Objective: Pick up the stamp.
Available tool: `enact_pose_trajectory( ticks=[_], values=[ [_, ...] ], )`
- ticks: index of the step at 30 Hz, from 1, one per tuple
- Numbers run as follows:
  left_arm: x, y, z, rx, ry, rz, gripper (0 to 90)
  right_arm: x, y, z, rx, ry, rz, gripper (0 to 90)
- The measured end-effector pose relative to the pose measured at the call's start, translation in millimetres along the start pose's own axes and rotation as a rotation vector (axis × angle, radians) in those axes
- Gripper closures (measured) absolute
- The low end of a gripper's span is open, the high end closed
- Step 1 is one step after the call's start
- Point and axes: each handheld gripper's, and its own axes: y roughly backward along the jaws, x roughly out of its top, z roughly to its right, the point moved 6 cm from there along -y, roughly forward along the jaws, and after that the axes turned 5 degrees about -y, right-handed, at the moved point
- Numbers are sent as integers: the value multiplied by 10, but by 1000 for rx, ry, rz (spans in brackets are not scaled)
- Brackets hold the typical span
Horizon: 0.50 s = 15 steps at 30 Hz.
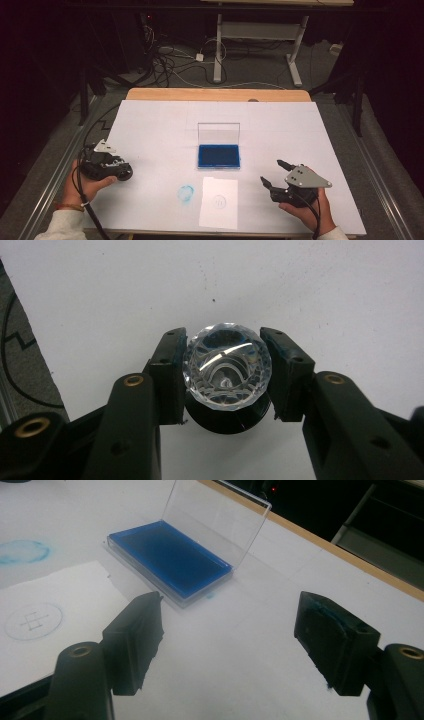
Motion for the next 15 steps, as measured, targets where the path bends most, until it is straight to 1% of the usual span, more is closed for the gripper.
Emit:
enact_pose_trajectory(
  ticks=[3,9,15],
  values=[
    [-9,-1,7,7,-7,9,545,2,1,6,-4,1,2,277],
    [-27,21,33,12,-7,25,546,6,13,18,-10,-4,6,277],
    [-5,82,47,20,-5,57,545,11,12,22,-12,-3,11,275]
  ],
)
